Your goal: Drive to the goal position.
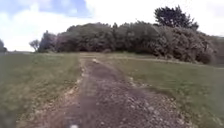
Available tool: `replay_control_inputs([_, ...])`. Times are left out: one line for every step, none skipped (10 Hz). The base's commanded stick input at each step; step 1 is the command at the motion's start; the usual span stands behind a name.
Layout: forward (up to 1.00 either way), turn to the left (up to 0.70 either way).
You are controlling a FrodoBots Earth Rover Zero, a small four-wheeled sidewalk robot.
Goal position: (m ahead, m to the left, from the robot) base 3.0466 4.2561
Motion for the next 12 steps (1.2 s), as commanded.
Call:
replay_control_inputs([0.85, 0.00])
replay_control_inputs([0.85, 0.00])
replay_control_inputs([0.85, 0.00])
replay_control_inputs([0.85, 0.00])
replay_control_inputs([0.85, 0.00])
replay_control_inputs([0.85, 0.00])
replay_control_inputs([0.85, 0.00])
replay_control_inputs([0.85, 0.00])
replay_control_inputs([0.85, 0.14])
replay_control_inputs([0.85, 0.27])
replay_control_inputs([0.85, 0.33])
replay_control_inputs([0.85, 0.34])
